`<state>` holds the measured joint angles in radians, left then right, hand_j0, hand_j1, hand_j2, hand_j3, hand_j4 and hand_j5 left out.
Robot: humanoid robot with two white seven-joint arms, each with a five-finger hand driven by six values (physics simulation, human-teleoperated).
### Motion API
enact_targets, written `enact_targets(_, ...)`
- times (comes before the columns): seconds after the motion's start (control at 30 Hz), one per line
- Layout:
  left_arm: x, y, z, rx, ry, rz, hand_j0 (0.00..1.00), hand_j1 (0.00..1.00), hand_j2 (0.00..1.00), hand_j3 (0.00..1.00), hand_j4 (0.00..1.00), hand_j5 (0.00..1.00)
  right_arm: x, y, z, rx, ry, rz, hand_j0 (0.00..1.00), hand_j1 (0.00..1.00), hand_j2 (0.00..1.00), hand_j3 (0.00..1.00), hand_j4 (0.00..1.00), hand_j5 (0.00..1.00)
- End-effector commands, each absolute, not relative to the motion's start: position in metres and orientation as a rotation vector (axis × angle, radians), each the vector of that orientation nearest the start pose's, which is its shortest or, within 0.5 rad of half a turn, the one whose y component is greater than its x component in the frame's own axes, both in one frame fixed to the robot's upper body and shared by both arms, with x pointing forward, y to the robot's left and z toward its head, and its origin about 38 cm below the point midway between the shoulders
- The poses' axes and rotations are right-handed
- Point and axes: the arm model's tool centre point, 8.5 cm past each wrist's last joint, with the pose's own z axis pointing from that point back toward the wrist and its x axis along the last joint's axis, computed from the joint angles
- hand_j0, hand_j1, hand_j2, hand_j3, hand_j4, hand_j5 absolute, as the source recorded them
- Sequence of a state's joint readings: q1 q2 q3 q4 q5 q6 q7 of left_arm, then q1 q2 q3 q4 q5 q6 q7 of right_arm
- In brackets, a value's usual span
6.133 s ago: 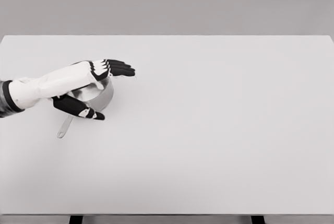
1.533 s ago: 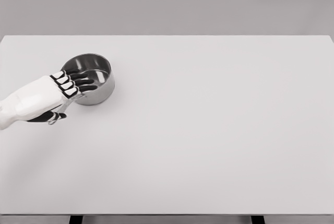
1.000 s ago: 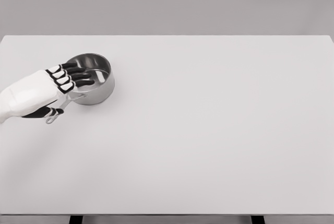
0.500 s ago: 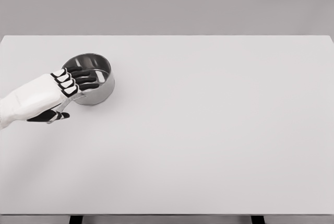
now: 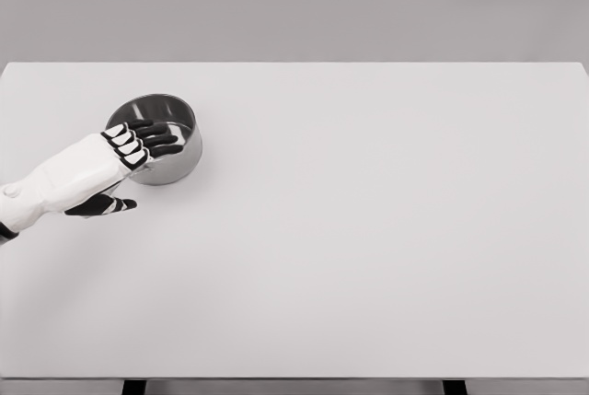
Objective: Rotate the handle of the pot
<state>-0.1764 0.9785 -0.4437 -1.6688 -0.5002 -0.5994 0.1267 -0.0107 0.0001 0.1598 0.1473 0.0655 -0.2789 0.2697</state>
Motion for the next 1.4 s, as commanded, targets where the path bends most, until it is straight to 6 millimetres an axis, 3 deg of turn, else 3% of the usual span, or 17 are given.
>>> enact_targets(0.0, 0.345, 0.332, 0.186, 0.523, -1.837, -1.758, 1.00, 1.00, 1.00, 1.00, 1.00, 1.00, -0.020, -0.250, -0.254, 0.205, -0.099, 0.246, 1.00, 1.00, 1.00, 1.00, 1.00, 1.00)
enact_targets(0.63, 0.353, 0.356, 0.175, 0.563, -1.761, -1.723, 1.00, 1.00, 1.00, 1.00, 1.00, 1.00, -0.020, -0.250, -0.254, 0.205, -0.099, 0.246, 1.00, 1.00, 1.00, 1.00, 1.00, 1.00)
enact_targets(1.37, 0.361, 0.376, 0.184, 0.628, -1.733, -1.694, 1.00, 1.00, 1.00, 1.00, 1.00, 1.00, -0.020, -0.250, -0.254, 0.205, -0.099, 0.246, 1.00, 1.00, 1.00, 1.00, 1.00, 1.00)
